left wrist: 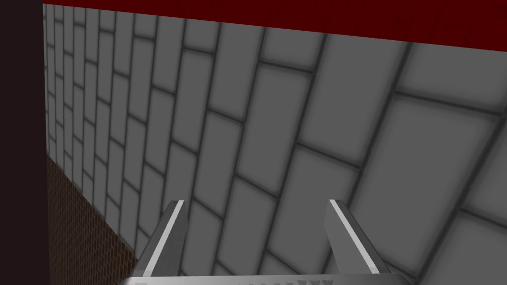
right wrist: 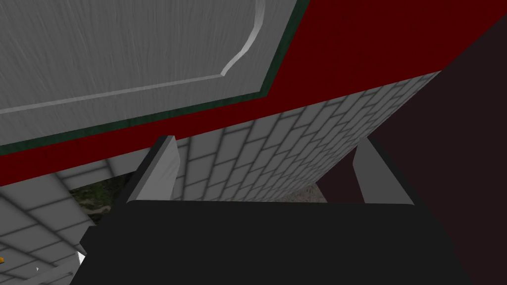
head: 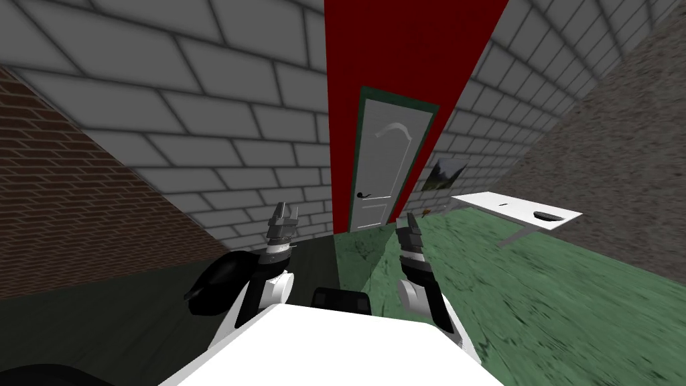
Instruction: Pull the door open
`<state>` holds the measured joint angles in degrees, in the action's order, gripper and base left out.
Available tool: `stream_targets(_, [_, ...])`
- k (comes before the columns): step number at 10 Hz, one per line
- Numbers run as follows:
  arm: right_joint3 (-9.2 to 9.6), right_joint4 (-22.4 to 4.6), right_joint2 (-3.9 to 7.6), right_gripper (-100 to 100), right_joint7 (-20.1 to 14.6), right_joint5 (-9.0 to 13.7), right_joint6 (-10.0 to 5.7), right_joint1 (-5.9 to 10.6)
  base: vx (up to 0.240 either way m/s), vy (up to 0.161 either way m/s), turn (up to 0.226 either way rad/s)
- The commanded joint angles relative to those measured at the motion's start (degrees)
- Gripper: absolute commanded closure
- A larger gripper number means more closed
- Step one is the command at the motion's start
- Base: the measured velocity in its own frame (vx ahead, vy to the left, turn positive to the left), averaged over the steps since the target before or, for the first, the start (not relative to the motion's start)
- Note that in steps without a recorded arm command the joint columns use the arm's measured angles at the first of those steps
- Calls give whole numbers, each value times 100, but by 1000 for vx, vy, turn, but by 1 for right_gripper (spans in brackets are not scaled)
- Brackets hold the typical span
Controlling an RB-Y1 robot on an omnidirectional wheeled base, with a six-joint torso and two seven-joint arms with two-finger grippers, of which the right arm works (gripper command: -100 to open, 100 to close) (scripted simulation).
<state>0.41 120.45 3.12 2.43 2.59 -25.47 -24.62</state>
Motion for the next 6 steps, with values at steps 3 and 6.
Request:
stream_targets(3, [2, -430, 123, -100, -83, 22, -102, 111, 94, -28, 66])
stream_targets(6, [-7, -851, 241, -100, -163, 46, -185, 242, 95, -20, 87])
